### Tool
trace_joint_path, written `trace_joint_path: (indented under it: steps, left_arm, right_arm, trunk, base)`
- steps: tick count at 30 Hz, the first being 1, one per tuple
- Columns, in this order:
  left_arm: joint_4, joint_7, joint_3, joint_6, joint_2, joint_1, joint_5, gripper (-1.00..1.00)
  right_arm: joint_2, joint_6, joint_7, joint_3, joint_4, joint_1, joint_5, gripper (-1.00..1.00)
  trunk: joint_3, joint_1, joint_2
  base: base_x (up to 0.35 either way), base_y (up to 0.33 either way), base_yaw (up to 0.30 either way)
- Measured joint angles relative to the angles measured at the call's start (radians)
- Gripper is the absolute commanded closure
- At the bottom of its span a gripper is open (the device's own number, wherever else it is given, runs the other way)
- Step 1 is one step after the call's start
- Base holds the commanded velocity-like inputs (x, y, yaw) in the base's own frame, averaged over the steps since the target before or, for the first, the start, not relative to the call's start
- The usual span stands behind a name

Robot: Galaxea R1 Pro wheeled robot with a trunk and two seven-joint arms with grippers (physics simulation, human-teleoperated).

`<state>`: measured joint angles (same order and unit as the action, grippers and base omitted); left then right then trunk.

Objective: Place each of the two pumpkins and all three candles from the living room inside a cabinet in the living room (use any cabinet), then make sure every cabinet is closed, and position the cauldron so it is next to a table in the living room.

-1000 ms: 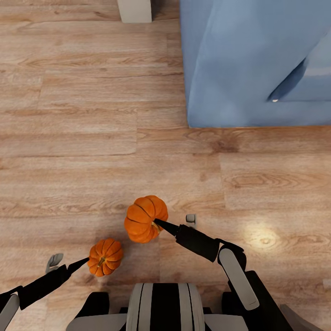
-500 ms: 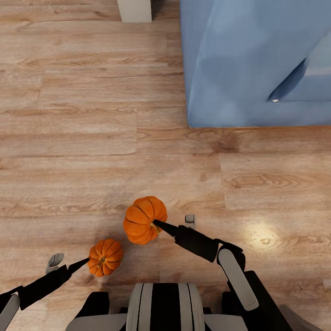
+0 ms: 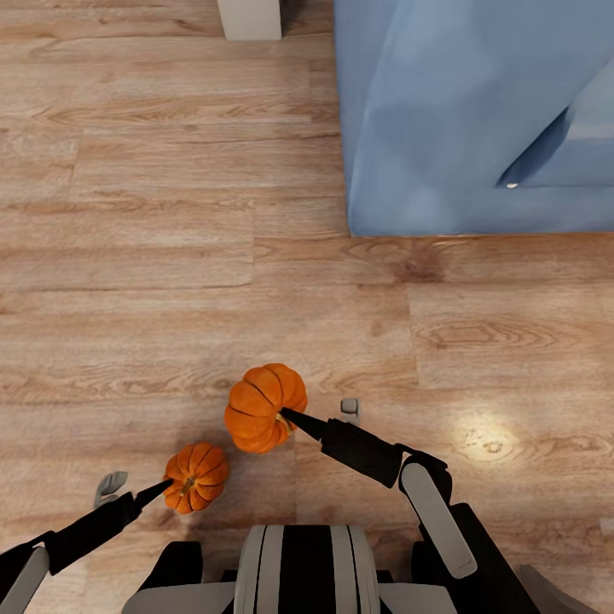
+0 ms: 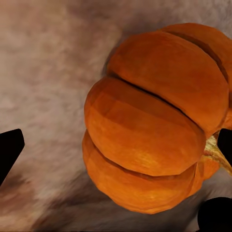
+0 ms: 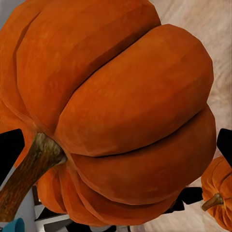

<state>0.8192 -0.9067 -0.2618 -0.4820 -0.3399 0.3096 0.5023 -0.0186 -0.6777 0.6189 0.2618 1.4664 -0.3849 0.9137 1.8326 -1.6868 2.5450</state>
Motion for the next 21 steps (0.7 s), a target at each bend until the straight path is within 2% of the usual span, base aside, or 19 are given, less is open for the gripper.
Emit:
trace_joint_path:
  steps: [21]
  left_arm:
    - [0.0, 0.008, 0.001, 0.005, 0.021, 0.0, -0.001, -1.0]
  right_arm:
    - [0.0, 0.0, 0.0, 0.0, 0.0, 0.0, 0.0, 1.0]
  trunk:
    - [0.0, -0.004, 0.002]
  base:
    - [0.0, 0.0, 0.0]
